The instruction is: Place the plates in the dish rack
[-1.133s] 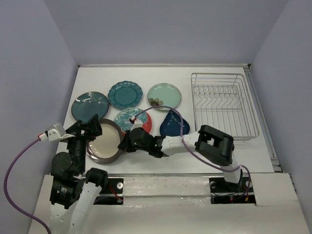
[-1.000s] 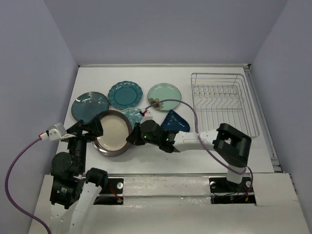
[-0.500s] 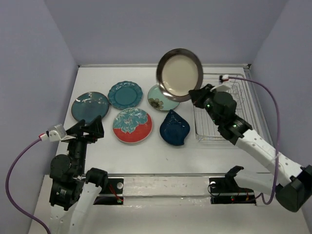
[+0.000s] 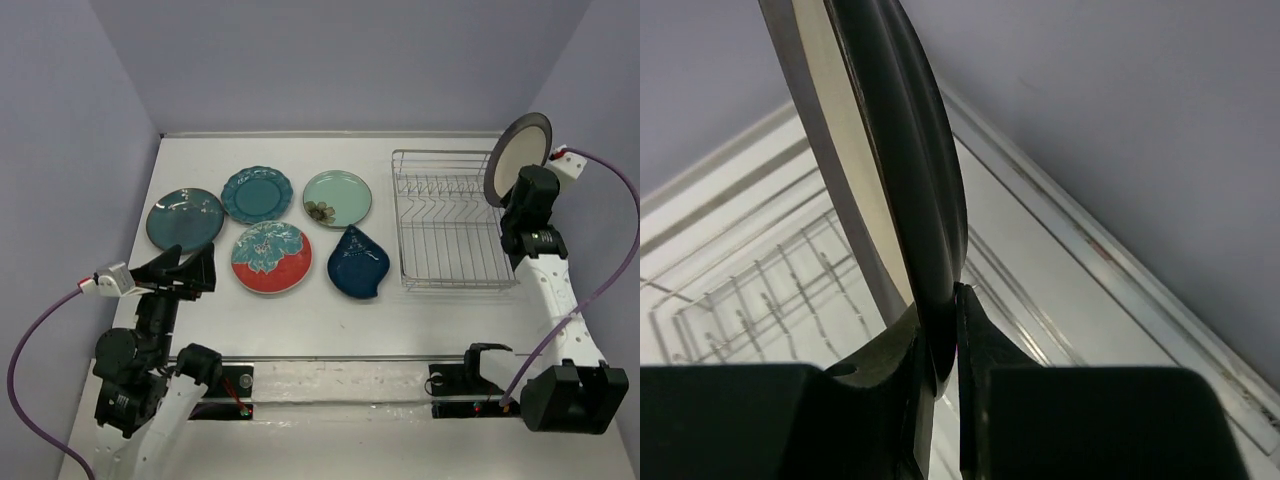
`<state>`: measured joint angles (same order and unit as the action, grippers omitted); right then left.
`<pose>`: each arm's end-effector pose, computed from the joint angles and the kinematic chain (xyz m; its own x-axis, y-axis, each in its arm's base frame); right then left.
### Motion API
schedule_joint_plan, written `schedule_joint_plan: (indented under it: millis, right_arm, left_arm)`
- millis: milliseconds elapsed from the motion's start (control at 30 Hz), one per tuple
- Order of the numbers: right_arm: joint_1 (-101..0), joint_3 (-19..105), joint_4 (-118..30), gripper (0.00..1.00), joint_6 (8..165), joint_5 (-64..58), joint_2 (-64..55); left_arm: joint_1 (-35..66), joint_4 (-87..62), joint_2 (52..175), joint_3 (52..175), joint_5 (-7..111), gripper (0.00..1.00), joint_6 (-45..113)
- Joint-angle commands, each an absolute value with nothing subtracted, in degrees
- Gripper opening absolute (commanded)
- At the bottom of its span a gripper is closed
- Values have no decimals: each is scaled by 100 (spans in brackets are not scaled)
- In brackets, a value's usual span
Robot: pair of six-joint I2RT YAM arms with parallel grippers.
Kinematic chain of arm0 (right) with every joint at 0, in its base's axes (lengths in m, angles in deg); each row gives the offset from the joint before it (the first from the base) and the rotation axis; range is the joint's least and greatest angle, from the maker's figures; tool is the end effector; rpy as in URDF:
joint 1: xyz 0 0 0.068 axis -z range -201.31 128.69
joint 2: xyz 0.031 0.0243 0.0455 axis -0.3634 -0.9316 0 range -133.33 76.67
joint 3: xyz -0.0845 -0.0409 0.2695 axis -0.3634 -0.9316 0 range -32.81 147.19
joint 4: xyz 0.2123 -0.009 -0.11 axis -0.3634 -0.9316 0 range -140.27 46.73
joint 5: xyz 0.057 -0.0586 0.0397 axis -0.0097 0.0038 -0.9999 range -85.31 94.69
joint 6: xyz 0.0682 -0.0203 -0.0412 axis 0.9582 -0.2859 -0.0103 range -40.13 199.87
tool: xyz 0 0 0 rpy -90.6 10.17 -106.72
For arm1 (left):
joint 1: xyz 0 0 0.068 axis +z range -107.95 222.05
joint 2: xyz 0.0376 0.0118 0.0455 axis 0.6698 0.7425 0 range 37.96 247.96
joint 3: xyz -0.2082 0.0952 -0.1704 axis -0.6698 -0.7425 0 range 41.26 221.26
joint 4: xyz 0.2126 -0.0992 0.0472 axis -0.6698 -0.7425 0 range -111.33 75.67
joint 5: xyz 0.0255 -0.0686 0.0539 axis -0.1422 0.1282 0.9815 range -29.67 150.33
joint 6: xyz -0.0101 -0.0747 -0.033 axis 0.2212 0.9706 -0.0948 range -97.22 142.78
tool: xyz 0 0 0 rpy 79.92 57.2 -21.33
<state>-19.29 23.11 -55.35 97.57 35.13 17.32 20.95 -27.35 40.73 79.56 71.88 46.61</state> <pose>0.2326 -0.0445 0.3621 -0.0972 0.2656 -0.9592 0.5749 0.8017 0.1637 0.0254 0.0056 0.3594 0.2540 -0.5224 -0.8140 0.3091 0.8413 -0.4434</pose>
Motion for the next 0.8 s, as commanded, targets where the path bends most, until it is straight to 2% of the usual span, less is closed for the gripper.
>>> schedule_joint_plan:
  millis: [0, 333, 767]
  right_arm:
    - [-1586, 2907, -4206, 7, 9156, 3115, 1612]
    - [-1182, 3126, -3738, 7, 7638, 2473, 804]
    - [-865, 3504, -3764, 7, 7715, 2632, 935]
  left_arm:
    - [1938, -2418, 3954, 7993, 7114, 99, 4563]
    - [1709, -2382, 3823, 7975, 7087, 99, 4546]
    - [1533, -2382, 3822, 7975, 7123, 99, 4546]
